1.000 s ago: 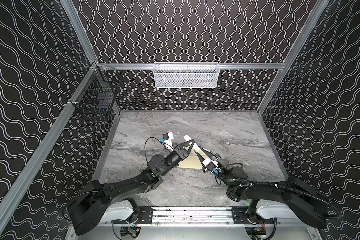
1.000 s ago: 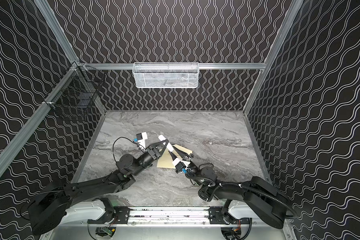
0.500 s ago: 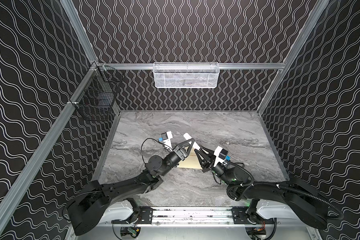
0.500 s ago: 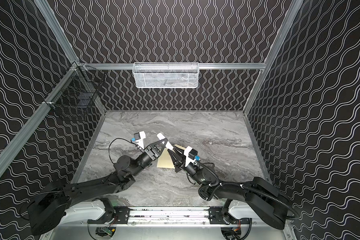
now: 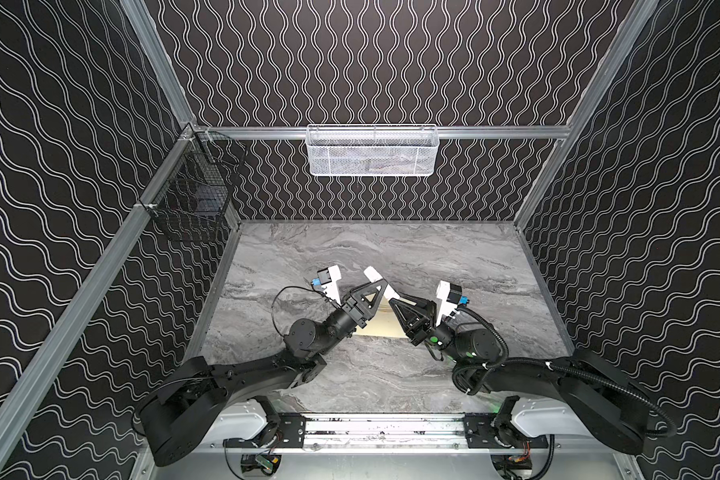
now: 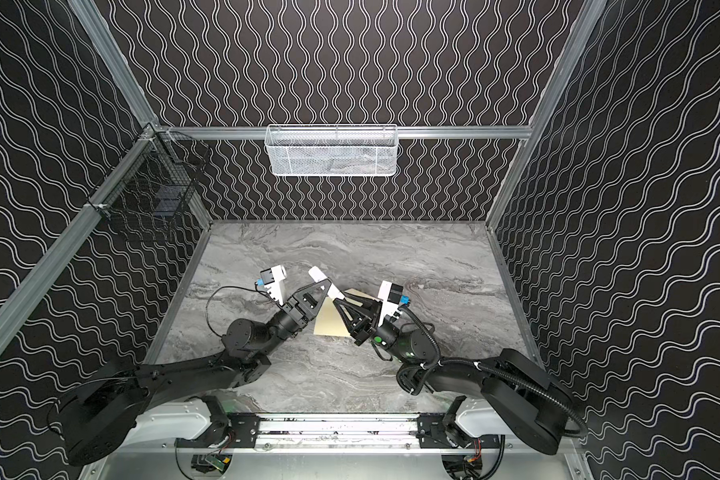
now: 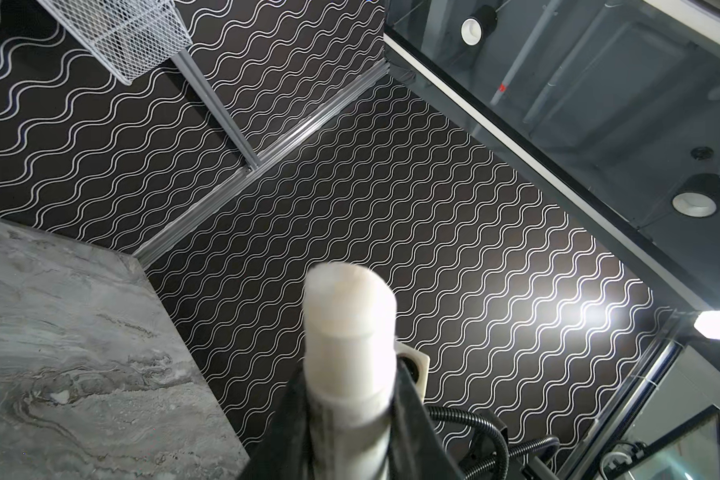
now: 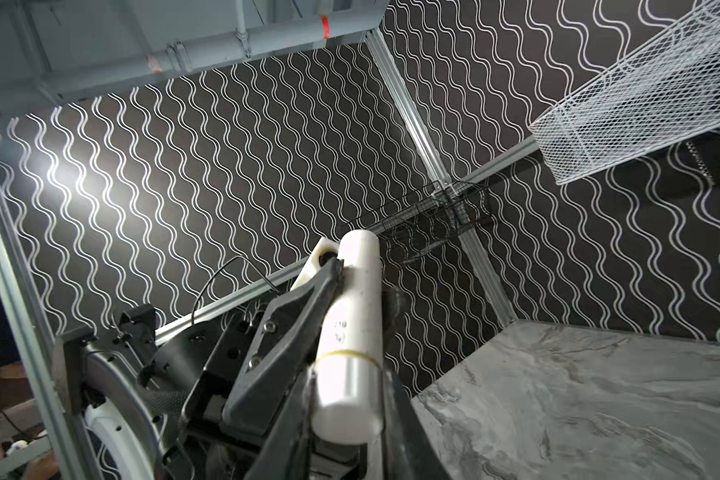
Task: Place the letter into the envelope and seal it
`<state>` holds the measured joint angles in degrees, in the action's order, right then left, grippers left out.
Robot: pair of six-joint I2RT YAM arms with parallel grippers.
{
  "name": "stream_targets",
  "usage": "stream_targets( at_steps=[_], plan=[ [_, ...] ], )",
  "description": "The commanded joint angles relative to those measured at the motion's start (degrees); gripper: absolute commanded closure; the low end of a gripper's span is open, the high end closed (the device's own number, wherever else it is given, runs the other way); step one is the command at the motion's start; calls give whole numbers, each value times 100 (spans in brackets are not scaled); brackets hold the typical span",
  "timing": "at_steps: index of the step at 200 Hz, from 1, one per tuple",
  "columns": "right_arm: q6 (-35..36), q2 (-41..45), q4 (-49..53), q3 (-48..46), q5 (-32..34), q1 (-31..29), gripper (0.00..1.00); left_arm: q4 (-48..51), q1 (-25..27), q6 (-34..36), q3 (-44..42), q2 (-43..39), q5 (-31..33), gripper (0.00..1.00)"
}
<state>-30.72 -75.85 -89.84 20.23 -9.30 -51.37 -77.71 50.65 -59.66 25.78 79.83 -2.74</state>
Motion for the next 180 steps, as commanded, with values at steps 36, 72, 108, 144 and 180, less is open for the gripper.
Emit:
stream_targets(
  at_steps=[36,72,108,144,180],
  plan=[
    [-83,365,-452,-255,-1281,133,56,880,26,1087,40,-100,-1025,100],
    [1170,1582,1064,-755,-1426,506,41,843,23,1749,-23,-363,-1051,100],
    [1161,2569,2486,-719,-1126,506,36,791,24,1601,6,-514,-827,100],
    [-528,2049,1155,-786,-809,513,36,35,21,1080,75,-107,-824,100],
    [-1697,986,-905,-967,-691,595,37,-312,24,801,111,75,-799,100]
  ],
)
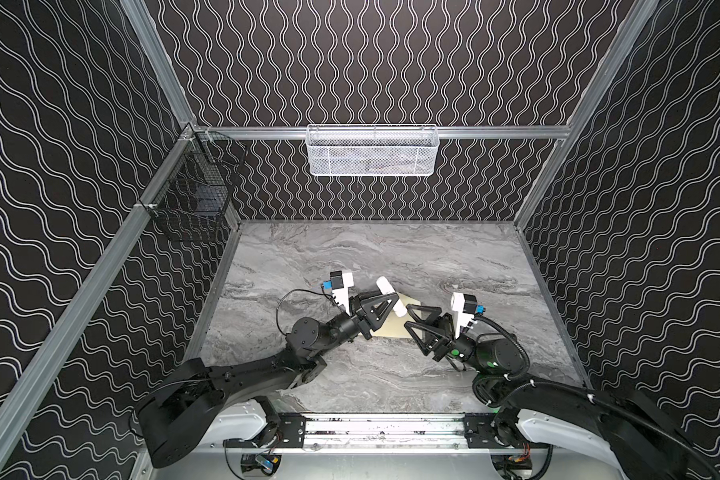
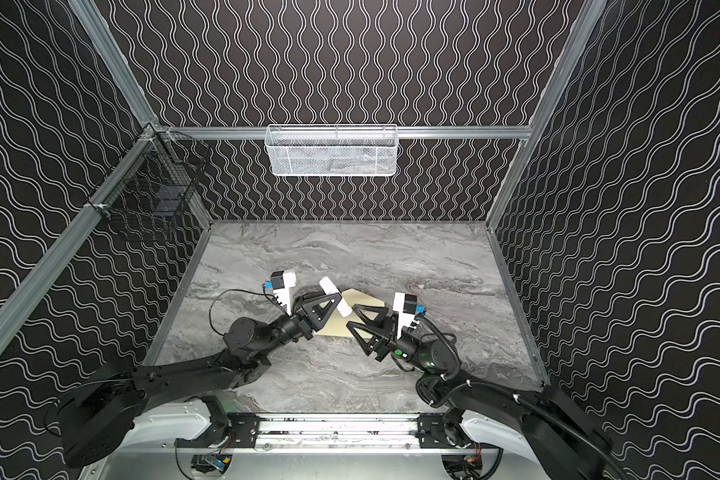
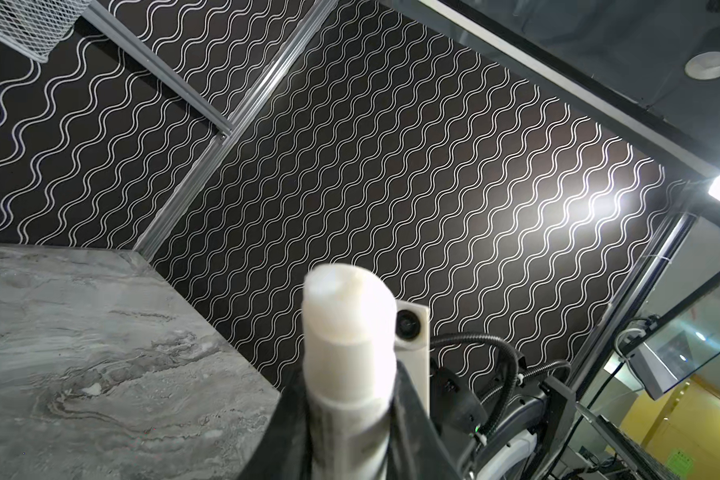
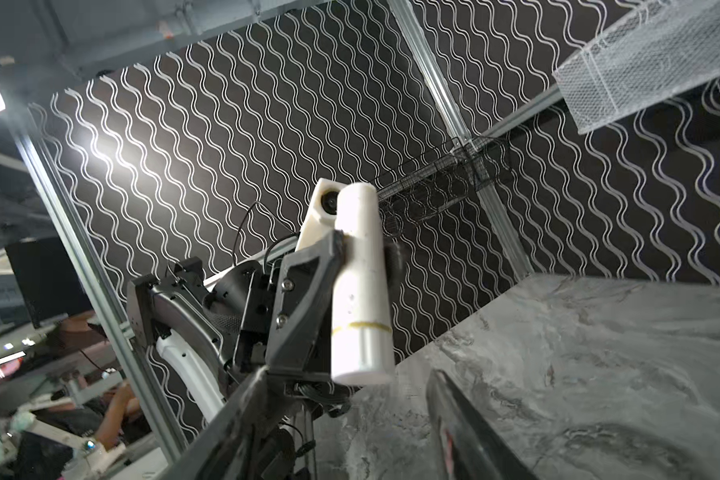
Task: Place the letter into the envelope and seal it
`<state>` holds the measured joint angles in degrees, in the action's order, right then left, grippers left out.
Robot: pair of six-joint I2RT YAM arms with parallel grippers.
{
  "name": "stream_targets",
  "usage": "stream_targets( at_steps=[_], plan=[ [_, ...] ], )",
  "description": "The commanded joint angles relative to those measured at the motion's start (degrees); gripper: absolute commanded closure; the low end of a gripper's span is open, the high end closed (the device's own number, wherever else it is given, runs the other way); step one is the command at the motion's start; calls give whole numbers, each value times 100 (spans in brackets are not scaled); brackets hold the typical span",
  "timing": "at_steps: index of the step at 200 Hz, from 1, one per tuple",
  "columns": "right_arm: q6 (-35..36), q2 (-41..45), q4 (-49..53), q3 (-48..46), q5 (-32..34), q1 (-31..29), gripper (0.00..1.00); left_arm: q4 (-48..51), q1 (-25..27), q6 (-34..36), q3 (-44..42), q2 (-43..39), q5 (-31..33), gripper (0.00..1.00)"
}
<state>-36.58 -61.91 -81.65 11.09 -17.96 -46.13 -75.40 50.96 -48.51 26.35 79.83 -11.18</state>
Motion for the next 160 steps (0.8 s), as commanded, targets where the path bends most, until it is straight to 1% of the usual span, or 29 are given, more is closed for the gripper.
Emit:
stream_targets(
  at_steps=[1,13,35,84,98,110,119,143,160],
  plan=[
    [-1130,-418,-1706,-45,159,74,37,-554,-7,-320,55,85,49,100],
    [-950,-493,-1705,15,15,89,37,-573,-7,-364,63,79,71,100],
    [-743,-538,-1718,78,141,87,35,-615,-7,-420,56,102,94,100],
    [-842,-950,-1726,602,-59,46,34,-718,-7,-505,54,139,81,100],
    [-807,-1048,-1724,726,-118,26,38,-674,0,-540,63,133,55,100],
    [-756,-1108,-1730,842,-235,17,49,-669,2,-545,56,134,30,100],
    [-770,-1142,-1725,899,-281,17,53,-669,4,-563,33,106,54,100],
    [-763,-1268,-1724,1030,-460,3,59,-555,2,-521,24,18,57,100],
    [-753,-1344,-1725,1102,-505,-20,61,-494,2,-501,29,-14,44,100]
  ],
)
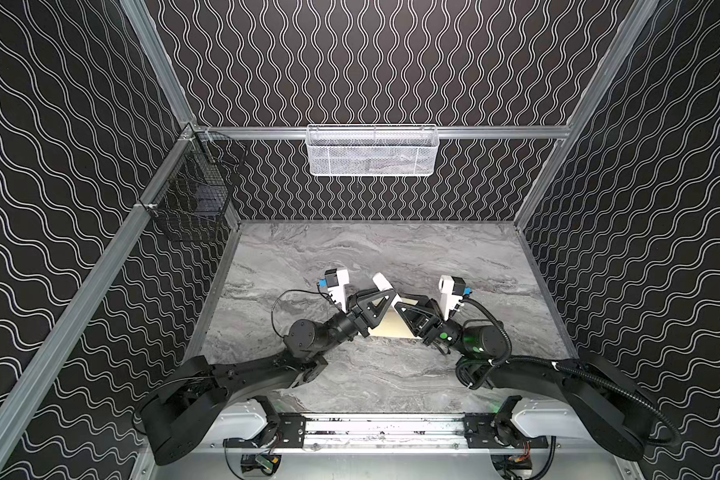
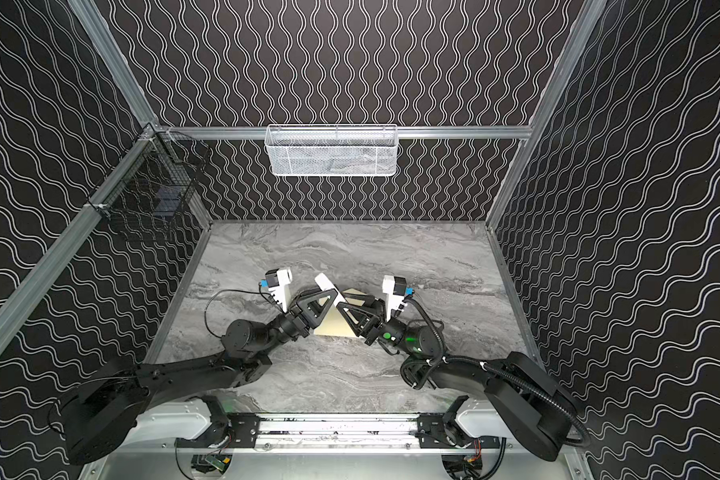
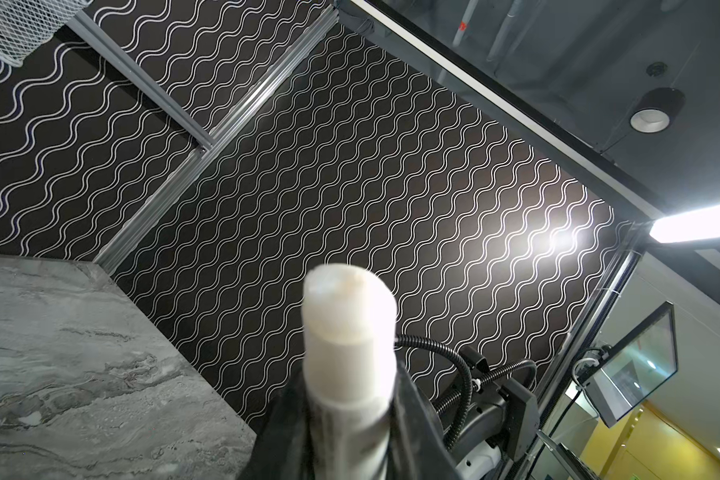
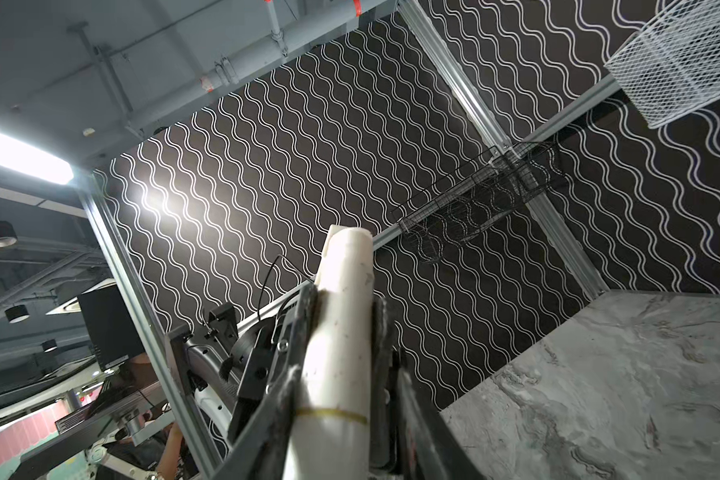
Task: Place the letter into the envelope and seal it
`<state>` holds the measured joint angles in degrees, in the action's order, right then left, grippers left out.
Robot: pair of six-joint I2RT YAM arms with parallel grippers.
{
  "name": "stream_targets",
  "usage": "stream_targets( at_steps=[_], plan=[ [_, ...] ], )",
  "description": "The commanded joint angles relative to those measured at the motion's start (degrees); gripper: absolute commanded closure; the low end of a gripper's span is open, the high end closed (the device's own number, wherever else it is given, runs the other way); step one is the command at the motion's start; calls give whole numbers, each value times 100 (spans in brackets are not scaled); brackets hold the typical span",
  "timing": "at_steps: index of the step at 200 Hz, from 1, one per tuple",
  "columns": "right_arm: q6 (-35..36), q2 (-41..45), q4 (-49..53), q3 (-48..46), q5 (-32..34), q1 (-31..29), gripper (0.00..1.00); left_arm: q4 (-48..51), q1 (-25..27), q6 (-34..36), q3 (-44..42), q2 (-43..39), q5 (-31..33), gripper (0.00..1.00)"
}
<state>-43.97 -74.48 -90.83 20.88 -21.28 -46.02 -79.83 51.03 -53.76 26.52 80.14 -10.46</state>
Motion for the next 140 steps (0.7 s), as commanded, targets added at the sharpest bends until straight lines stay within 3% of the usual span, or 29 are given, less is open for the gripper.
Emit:
stream_targets(
  at_steps=[1,74,140],
  plan=[
    [-15,-90,-810,129,-178,-35,61,-55,-5,23,11,-48,-27,100],
    [54,-120,-817,280,-299,-91,61,-66,4,50,-42,-96,9,100],
    [89,-111,-818,324,-293,-128,75,11,5,107,-25,-108,-9,100]
  ],
)
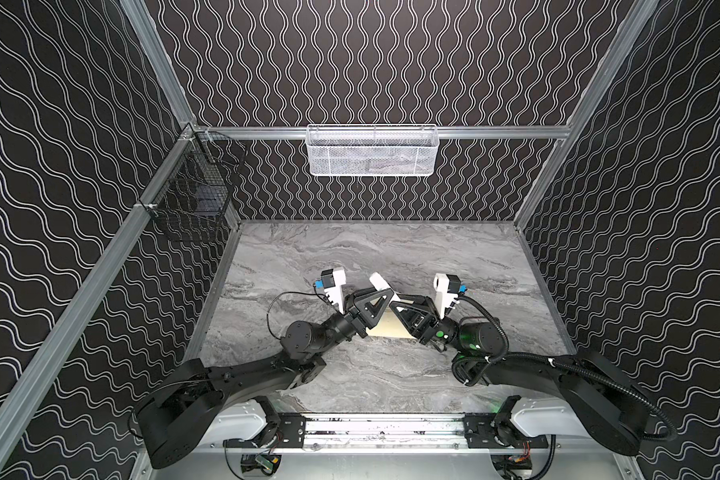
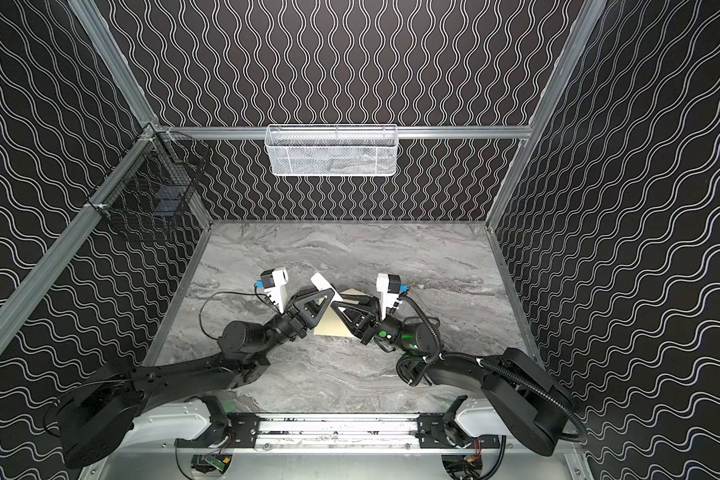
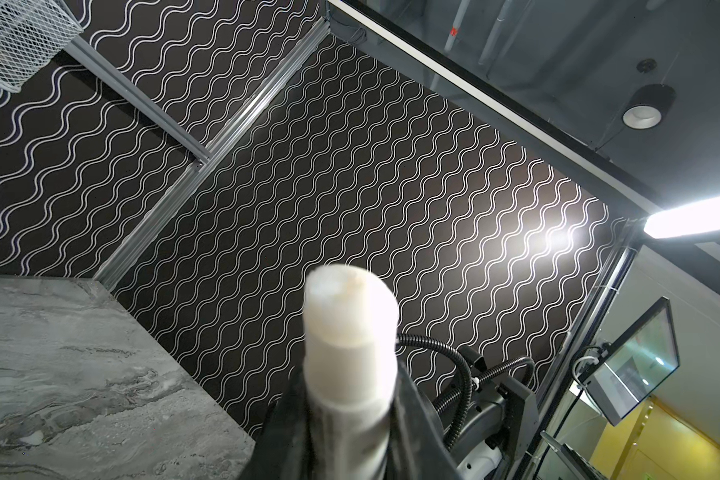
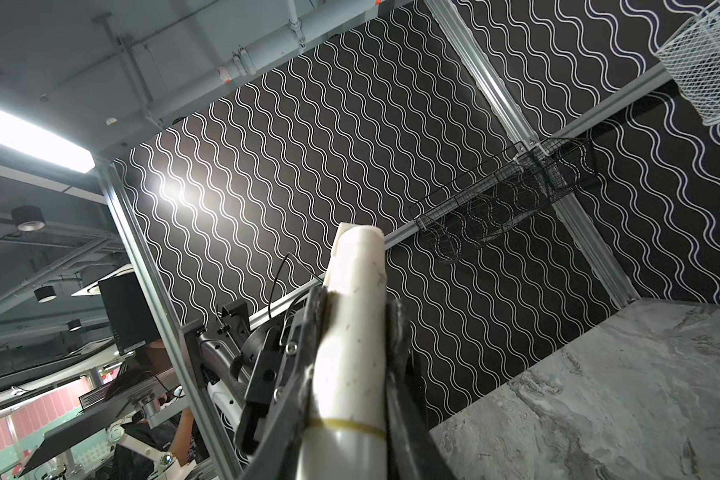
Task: Place the letter into the envelope and seal it
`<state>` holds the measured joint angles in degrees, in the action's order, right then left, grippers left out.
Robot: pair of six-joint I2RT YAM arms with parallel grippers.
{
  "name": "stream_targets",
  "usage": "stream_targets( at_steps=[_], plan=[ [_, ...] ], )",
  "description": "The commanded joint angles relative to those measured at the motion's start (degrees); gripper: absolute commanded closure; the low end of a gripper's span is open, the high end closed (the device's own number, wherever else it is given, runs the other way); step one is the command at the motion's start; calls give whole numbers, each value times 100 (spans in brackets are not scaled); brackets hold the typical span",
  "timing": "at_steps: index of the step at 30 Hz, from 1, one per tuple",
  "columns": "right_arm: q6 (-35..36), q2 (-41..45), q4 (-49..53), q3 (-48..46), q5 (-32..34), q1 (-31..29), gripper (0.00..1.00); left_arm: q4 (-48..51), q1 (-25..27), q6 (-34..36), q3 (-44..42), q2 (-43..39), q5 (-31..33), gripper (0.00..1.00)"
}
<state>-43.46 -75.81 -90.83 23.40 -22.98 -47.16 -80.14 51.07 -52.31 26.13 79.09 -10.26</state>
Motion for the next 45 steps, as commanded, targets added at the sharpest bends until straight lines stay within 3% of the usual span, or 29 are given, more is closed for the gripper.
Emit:
stream_targets(
  at_steps=[1,5,6,11,13,16,18,20,21,23,28,31,33,35,38,40,45],
  plan=[
    [39,22,-816,75,-121,-18,75,42,0,-40,15,-5,-33,100],
    [-4,57,-807,9,-18,-15,81,5,0,-13,-26,17,1,97],
    [-11,76,-808,-21,53,-20,82,3,0,0,-50,15,22,88],
    [-170,303,-659,-408,189,217,91,394,-53,259,-297,-266,122,19],
    [-235,541,-190,-547,1,456,96,651,-77,469,-543,-521,249,9],
    [-227,1148,1011,-694,-363,883,99,1492,-192,1050,-842,-1154,177,8],
    [-213,1693,2440,-602,-564,1172,100,3119,-212,1843,-733,-1918,314,8],
    [115,2175,5310,21,-787,1469,100,5054,-201,2891,-300,-2607,690,9],
    [438,2241,6156,332,-950,1546,100,5708,-198,3245,-97,-2765,923,10],
    [851,2303,7560,810,-1184,1687,100,6765,-194,4035,330,-2915,1183,11],
    [1834,2203,9846,1790,-1596,1898,100,8247,-62,5763,1389,-2555,1379,22],
    [2362,2060,10785,2305,-1814,1978,100,8854,395,7093,1947,-2205,1691,20],
    [2593,1995,11040,2455,-2077,2017,100,9069,830,8039,2152,-1915,2155,12],
    [2647,1946,11063,2463,-2189,2024,100,9191,1095,8671,2344,-1584,2459,11],
    [2756,1811,11248,2630,-2405,2026,100,9297,1285,9283,2662,-1039,2696,13],
    [2772,1709,11397,2740,-2508,2022,100,9104,1384,9630,2793,-728,2907,8],
    [2686,1653,11472,2826,-2672,2023,100,9001,1458,9950,3074,-325,2853,7]
  ],
)
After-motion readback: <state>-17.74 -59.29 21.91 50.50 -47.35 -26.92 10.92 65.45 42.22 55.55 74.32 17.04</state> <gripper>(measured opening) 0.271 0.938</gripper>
